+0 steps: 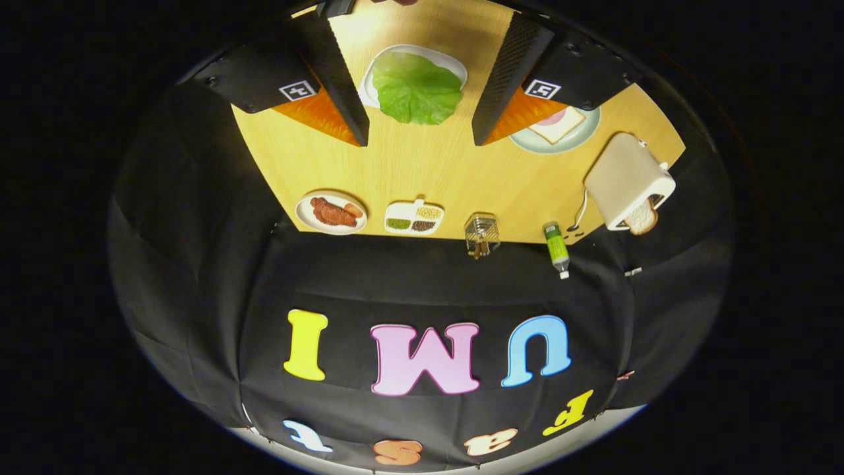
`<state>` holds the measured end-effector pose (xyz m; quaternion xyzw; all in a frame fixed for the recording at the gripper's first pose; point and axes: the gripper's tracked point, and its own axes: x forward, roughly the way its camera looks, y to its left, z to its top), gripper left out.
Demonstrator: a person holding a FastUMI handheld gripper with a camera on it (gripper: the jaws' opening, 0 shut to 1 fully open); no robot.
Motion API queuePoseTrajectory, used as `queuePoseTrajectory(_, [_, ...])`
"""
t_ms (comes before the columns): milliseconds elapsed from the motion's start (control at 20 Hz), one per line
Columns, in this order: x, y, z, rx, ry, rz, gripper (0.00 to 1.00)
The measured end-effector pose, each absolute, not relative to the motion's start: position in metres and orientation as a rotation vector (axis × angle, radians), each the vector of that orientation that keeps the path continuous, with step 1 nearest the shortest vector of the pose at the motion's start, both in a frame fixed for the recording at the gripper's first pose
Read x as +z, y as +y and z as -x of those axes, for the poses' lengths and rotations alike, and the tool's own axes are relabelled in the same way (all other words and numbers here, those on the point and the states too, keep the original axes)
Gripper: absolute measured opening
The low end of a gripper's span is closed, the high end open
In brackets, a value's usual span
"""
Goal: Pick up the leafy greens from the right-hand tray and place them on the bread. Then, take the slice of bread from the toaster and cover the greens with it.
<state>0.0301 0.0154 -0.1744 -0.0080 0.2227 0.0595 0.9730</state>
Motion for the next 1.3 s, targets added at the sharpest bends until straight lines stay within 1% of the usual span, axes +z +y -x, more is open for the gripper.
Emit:
queuePoseTrajectory(450, [-0.279,0.010,-0.037,0.215,0.697,0.035,0.98])
queuePoseTrajectory(650, [-0.318,0.005,-0.038,0.232,0.772,0.069,0.99])
queuePoseTrajectory(850, [-0.338,0.008,-0.041,0.253,0.806,0.094,0.98])
queuePoseTrajectory(1000, [-0.347,0.008,-0.039,0.250,0.840,0.083,0.93])
queuePoseTrajectory(1100, [-0.348,0.006,-0.041,0.243,0.835,0.091,0.84])
queuePoseTrajectory(1250, [-0.349,0.007,-0.043,0.251,0.827,0.099,0.77])
queuePoseTrajectory(1300, [-0.349,0.007,-0.042,0.254,0.827,0.100,0.70])
